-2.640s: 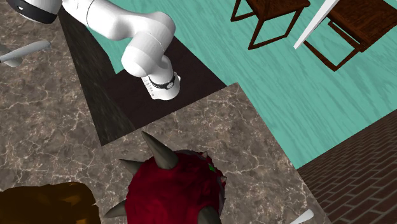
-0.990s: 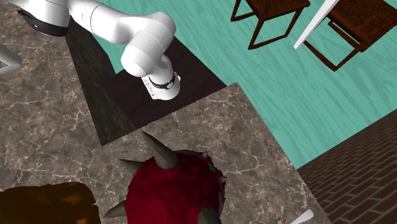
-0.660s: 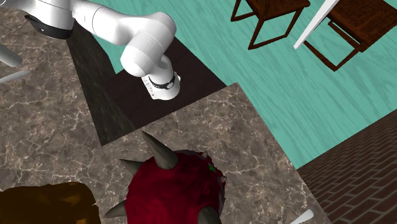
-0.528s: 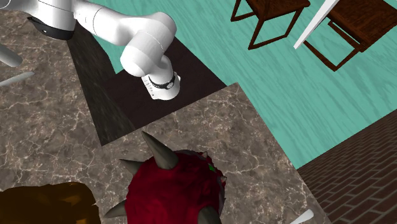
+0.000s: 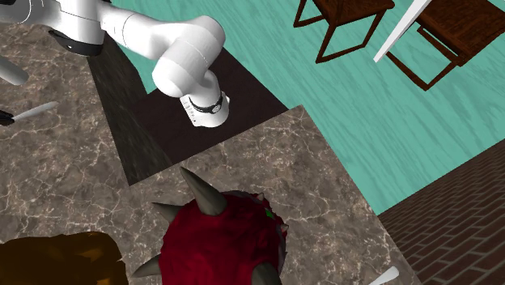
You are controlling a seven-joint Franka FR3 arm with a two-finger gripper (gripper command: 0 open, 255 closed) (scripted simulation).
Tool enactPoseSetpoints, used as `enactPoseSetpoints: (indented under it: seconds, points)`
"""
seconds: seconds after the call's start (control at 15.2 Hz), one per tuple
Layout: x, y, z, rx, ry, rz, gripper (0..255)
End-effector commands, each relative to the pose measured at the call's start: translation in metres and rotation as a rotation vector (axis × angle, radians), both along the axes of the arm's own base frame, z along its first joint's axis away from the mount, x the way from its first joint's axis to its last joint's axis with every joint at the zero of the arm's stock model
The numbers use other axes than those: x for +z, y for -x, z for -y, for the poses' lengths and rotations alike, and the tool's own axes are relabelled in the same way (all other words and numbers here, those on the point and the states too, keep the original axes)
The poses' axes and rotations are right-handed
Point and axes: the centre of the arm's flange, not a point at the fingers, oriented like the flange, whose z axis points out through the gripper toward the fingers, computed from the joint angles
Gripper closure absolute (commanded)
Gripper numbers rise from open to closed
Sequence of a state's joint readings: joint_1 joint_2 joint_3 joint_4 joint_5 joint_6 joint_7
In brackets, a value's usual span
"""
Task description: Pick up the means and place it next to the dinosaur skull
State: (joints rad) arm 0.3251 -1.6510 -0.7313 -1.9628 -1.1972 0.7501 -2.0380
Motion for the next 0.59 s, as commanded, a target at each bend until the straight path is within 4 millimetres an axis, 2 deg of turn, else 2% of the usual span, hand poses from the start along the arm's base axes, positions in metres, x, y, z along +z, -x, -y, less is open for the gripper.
enactPoseSetpoints:
  seconds: [0.0, 0.53]
  points:
    - [-0.011, -0.001, -0.001, 0.000, 0.000, 0.000, 255]
    - [-0.053, -0.001, -0.001, 0.000, 0.000, 0.000, 255]
